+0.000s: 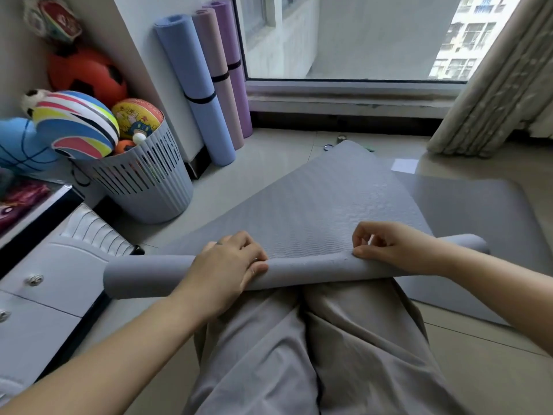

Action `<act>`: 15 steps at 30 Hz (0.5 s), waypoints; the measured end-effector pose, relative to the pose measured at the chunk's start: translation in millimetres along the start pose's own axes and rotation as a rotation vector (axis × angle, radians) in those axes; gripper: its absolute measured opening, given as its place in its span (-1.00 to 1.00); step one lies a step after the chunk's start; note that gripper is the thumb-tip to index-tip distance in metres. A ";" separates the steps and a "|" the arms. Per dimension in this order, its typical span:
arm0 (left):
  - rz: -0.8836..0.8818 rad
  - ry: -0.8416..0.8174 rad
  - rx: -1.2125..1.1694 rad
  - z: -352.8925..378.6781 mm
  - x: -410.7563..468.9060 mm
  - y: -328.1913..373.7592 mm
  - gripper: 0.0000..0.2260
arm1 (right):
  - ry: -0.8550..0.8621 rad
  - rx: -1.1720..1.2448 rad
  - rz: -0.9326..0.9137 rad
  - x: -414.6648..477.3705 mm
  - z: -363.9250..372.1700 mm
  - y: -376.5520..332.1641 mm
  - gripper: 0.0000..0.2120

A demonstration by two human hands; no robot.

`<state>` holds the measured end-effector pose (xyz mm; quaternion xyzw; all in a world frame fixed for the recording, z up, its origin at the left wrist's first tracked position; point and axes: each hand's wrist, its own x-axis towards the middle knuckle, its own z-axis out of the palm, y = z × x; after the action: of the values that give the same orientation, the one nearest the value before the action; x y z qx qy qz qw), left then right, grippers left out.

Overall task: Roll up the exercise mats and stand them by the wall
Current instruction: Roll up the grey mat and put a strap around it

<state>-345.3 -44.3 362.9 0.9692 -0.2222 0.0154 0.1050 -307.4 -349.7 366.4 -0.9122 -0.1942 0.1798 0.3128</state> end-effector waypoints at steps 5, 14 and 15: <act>-0.005 0.146 0.305 0.0 -3.4 14.7 -0.82 | 0.412 -0.387 -0.319 5.8 17.7 5.8 -0.76; 0.089 0.211 0.540 -9.7 -12.3 23.6 -0.86 | 0.642 -0.719 -0.397 -38.2 28.1 2.4 -0.74; 0.096 0.194 0.553 -9.3 -14.9 25.4 -0.86 | 0.586 -0.758 -0.365 -43.4 28.9 -1.3 -0.73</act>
<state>-369.5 -58.3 375.9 0.9434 -0.2441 0.1729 -0.1430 -358.0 -354.5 354.8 -0.9248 -0.3061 -0.2242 0.0276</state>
